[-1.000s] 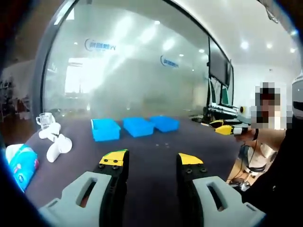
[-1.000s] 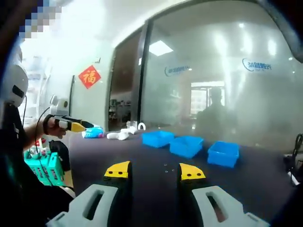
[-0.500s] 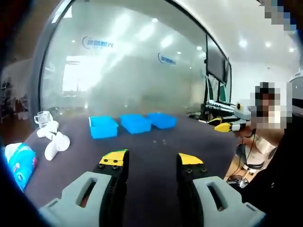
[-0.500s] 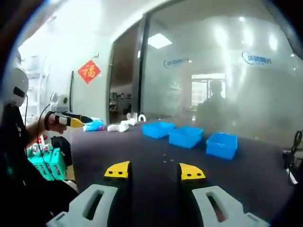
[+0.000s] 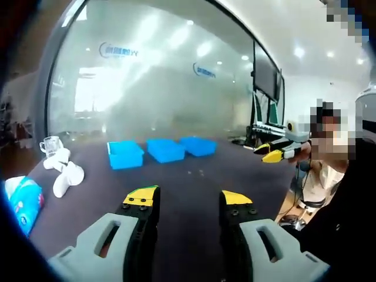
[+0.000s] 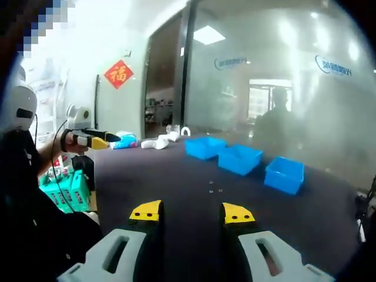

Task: Sort the screws, nuts, and washers into the corresponding bins

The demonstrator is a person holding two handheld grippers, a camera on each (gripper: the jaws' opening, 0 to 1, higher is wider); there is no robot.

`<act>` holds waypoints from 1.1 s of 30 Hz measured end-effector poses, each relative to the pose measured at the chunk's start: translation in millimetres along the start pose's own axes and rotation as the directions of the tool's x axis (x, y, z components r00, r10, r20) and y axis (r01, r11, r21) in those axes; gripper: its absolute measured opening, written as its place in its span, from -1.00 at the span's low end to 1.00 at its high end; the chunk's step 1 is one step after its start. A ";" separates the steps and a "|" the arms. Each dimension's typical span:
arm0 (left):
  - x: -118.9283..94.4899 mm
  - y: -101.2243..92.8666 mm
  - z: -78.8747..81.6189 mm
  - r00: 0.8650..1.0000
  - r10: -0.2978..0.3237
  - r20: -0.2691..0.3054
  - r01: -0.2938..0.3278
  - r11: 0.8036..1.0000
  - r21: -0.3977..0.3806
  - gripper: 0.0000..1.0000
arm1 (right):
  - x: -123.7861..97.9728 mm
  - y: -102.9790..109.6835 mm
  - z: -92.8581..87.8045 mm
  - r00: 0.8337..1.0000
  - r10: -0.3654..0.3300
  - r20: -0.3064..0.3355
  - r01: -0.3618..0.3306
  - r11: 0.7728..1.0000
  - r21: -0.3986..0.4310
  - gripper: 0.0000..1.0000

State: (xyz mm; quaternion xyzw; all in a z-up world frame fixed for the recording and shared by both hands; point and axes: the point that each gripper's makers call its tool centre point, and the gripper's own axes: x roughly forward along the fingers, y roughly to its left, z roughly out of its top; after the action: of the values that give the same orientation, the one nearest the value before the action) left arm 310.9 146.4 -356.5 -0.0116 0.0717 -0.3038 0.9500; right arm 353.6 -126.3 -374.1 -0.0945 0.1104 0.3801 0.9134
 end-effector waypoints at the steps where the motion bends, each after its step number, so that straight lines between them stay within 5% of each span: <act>1: 0.1 -0.5 -0.8 1.000 -0.003 -0.003 0.003 1.000 0.000 -0.21 | 2.7 -1.0 1.2 1.000 0.008 -0.012 -0.008 1.000 -0.009 -0.33; 7: 0.1 -2.0 -4.1 1.000 -0.012 -0.012 0.012 1.000 0.000 -0.21 | 24.7 -7.1 6.9 0.994 0.055 -0.095 -0.060 0.997 -0.048 -0.34; 13: -0.2 -1.5 -6.6 1.000 -0.012 -0.017 0.012 1.000 -0.006 -0.21 | 53.5 -4.4 5.3 0.968 0.129 -0.217 -0.156 0.982 -0.110 -0.34; 27: -3.1 6.9 -5.7 1.000 0.006 -0.009 -0.006 1.000 -0.013 -0.21 | 105.3 -18.3 15.3 0.928 0.169 -0.333 -0.227 0.963 -0.143 -0.36; 33: -4.9 9.3 -5.8 1.000 0.012 -0.006 -0.013 1.000 -0.017 -0.21 | 114.9 -23.4 8.0 0.897 0.181 -0.403 -0.258 0.955 -0.145 -0.37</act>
State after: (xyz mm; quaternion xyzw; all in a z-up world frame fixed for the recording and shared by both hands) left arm 311.5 156.9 -362.2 -0.0183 0.0774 -0.2972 0.9515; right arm 450.3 -63.0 -395.8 -0.2430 0.2598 0.4642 0.8112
